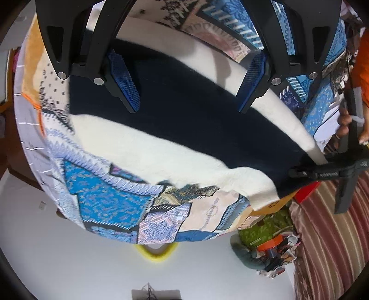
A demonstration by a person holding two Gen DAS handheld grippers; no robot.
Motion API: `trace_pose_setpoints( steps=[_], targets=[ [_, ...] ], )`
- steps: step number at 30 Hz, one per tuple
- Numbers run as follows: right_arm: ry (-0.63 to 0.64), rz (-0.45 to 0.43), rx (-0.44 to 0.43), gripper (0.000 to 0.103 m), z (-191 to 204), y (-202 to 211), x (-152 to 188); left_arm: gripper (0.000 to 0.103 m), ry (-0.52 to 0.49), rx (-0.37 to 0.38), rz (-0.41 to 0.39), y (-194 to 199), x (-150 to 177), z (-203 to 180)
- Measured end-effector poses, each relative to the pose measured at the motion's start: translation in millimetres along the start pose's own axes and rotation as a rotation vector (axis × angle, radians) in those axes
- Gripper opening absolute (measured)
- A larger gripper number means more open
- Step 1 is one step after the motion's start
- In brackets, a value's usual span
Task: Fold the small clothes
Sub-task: 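Grasp the folded sweater edge with both grippers and lift it up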
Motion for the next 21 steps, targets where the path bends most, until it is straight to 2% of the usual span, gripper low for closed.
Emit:
trace_pose_setpoints(
  steps=[7,10,14,21],
  targets=[
    [0.001,-0.009,0.034,0.083,-16,8,2,0.028,-0.062,-0.091,-0.148,46,-54,-9],
    [-0.011,-0.005,0.035,0.083,-21,7,6,0.028,-0.083,-0.115,-0.183,57,-68,-21],
    [-0.027,0.014,0.033,0.083,-27,1,15,0.028,-0.128,-0.118,-0.2,59,-71,-48],
    [-0.057,0.081,0.025,0.082,-40,-16,41,0.028,-0.27,-0.115,-0.192,47,-57,-118]
  ],
)
Point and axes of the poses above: each gripper's, at about its wrist camera, not at the fingertips, and y roughly against the way its jaws point, z to its left, x to its underside, the point moved 8 cm from there along -y, roughly the way its jaws point, and after that the axes turned 5 degrees about -z, right-handed, at the moved point
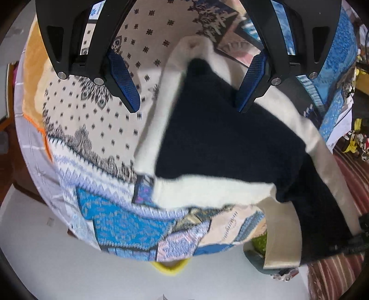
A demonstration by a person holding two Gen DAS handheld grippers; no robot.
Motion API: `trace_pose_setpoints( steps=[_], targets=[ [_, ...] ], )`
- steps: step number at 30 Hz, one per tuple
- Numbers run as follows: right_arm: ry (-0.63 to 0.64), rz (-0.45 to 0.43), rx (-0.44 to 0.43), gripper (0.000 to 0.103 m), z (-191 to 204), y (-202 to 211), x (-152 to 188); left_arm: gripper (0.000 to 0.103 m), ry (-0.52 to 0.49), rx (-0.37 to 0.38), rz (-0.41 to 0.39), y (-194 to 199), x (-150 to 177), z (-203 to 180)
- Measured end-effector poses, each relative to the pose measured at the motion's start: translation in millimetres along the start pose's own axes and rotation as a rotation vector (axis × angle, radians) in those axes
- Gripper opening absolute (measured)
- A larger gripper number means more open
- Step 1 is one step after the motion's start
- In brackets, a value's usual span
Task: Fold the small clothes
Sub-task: 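Grasp the folded sweater edge with both grippers and lift it up, then fold the lifted sweater over onto itself and lower it onto the quilt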
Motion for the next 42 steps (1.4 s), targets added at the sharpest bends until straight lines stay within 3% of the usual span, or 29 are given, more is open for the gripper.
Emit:
trace_pose_setpoints(
  steps=[9,16,24,34,42],
  targets=[
    [-0.06,0.039,-0.075,0.082,-6,-13,18,0.028,-0.19,0.062,0.012,-13,0,-120],
    [-0.054,0.026,-0.089,0.082,-8,-9,16,0.028,-0.262,0.115,0.036,-26,29,-184],
    [-0.071,-0.012,-0.097,0.082,-18,3,13,0.028,-0.329,0.174,0.181,-43,94,-201],
    [-0.111,-0.038,-0.065,0.082,-35,20,12,0.029,-0.362,0.206,0.252,-28,134,-194],
    [-0.116,-0.061,-0.038,0.083,-39,40,13,0.032,-0.397,0.19,0.263,-17,152,-189]
  ],
)
Point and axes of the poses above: each gripper's, at about its wrist camera, not at the fingertips, and y roughly against the way its jaws point, z to its left, x to its underside, the point moved 8 cm from there along -y, roughly the way its jaws point, and after that the axes turned 5 degrees about -z, right-handed, at the moved point
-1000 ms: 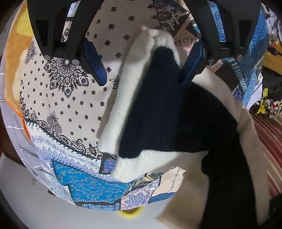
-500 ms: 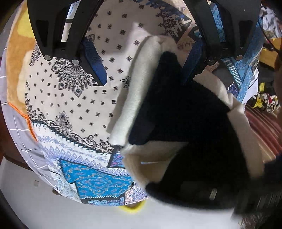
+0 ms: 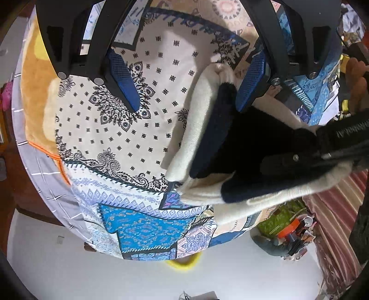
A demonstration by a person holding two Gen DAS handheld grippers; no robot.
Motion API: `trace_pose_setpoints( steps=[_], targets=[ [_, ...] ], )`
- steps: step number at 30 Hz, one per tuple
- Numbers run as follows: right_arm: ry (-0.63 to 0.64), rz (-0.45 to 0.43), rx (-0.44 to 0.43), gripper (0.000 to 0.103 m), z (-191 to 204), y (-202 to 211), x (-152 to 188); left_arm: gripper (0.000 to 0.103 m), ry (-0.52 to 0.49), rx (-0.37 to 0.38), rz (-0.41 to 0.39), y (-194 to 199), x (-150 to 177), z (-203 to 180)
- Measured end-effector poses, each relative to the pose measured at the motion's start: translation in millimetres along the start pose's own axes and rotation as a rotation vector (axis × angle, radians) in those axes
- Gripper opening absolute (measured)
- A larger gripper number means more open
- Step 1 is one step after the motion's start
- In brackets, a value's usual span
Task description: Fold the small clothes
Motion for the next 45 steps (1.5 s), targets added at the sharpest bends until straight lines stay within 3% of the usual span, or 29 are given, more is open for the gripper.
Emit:
trace_pose_setpoints(
  steps=[6,10,12,16,21,28,33,37,39,45],
  targets=[
    [0.003,-0.031,0.009,0.083,0,15,-8,0.041,-0.038,-0.017,0.011,12,10,1],
    [0.01,-0.061,0.005,0.082,7,27,-16,0.063,-0.012,0.03,-0.01,31,13,4],
    [0.014,-0.075,0.003,0.082,10,32,-18,0.067,-0.002,0.042,-0.032,43,12,5],
    [0.019,-0.086,0.0,0.082,19,36,-21,0.07,0.008,0.04,-0.07,65,8,14],
    [0.024,-0.088,-0.015,0.083,33,38,-23,0.072,0.035,-0.026,-0.098,79,10,50],
    [-0.011,-0.083,-0.075,0.083,57,31,-32,0.072,0.124,-0.074,-0.048,78,40,113],
    [-0.052,-0.048,-0.105,0.083,68,13,-31,0.072,0.134,-0.109,0.001,67,73,144],
    [-0.098,-0.002,-0.116,0.083,68,-8,-25,0.072,0.14,-0.1,0.044,51,95,154],
    [-0.122,0.025,-0.116,0.083,67,-18,-21,0.072,0.14,-0.057,0.045,43,100,152],
    [-0.167,0.083,-0.128,0.083,65,-38,-9,0.072,0.146,-0.021,0.069,22,107,146]
  ],
)
Point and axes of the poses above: each gripper's, at about its wrist camera, not at the fingertips, and y roughly against the way its jaws point, z to its left, x to its underside, the point moved 8 cm from there along -y, roughly the way its jaws point, and after that the axes turned 5 degrees about -z, right-handed, at the moved point
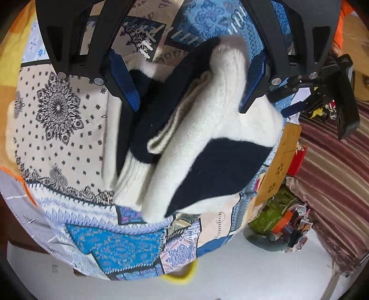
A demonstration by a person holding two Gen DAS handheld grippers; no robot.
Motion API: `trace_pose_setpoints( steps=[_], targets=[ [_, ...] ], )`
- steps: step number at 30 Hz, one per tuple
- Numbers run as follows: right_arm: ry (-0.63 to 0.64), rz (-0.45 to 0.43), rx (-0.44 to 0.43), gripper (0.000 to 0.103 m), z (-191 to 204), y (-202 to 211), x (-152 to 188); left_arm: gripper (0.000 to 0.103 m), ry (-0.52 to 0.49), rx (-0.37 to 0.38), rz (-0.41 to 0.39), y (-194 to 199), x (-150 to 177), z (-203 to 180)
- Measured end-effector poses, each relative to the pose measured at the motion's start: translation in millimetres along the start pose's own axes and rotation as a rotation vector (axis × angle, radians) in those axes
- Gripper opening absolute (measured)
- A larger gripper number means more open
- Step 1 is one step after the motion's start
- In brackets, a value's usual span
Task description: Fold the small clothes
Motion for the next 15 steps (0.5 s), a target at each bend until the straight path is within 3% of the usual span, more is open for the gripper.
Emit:
trace_pose_setpoints(
  steps=[7,10,15],
  targets=[
    [0.042,-0.027,0.002,0.081,6,-3,-6,0.072,0.029,0.0,0.014,-18,-1,4],
    [0.053,-0.033,-0.006,0.07,8,-7,-12,0.072,0.051,-0.001,0.008,-19,-2,8],
    [0.092,-0.067,-0.005,0.041,13,-9,-22,0.072,0.089,0.017,0.006,-20,-3,14]
  ],
)
Point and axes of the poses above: each gripper's, at about its wrist camera, not at the fingertips, and y roughly against the way its jaws point, z to its left, x to its underside, the point moved 8 cm from there along -y, roughly the way its jaws point, and after that the axes turned 5 degrees about -z, right-handed, at the moved point
